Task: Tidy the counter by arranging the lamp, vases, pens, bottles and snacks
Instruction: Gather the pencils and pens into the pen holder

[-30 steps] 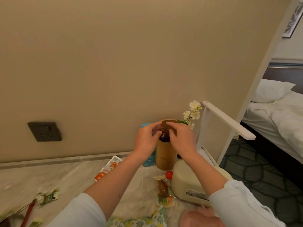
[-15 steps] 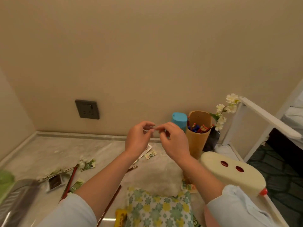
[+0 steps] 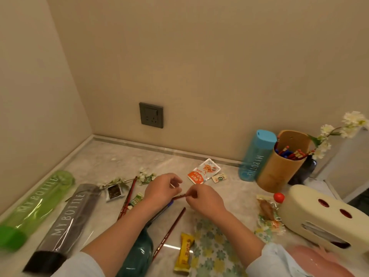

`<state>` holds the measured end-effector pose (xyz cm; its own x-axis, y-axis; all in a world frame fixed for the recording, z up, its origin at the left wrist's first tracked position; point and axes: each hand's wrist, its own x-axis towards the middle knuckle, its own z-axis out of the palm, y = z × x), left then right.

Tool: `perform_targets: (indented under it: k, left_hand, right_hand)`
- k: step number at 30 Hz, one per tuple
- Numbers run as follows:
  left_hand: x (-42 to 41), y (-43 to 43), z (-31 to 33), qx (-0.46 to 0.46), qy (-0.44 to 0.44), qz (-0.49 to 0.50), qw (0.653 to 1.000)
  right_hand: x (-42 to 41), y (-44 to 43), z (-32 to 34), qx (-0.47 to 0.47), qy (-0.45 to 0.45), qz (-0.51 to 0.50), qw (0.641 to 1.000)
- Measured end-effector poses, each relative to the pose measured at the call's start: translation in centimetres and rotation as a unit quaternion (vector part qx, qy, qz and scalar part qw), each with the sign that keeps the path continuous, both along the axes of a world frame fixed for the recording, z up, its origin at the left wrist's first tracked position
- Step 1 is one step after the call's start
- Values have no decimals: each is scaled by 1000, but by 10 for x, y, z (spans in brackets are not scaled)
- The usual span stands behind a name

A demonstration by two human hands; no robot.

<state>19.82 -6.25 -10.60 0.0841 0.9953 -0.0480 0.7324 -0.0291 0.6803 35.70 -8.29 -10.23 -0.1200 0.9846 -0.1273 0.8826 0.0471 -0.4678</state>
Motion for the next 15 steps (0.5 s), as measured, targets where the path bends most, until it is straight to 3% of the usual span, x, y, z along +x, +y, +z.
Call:
perform_targets:
  k: [8,15]
  left_hand:
    - [-20,-13,-25,2,120,-68,990]
    - [-15,-11,-31,19,136,-66,988]
  right_hand:
    - [-26,-5,-26,-80,-166,-35,982]
    - [-31,-1,-27,-122,-132,-85,980]
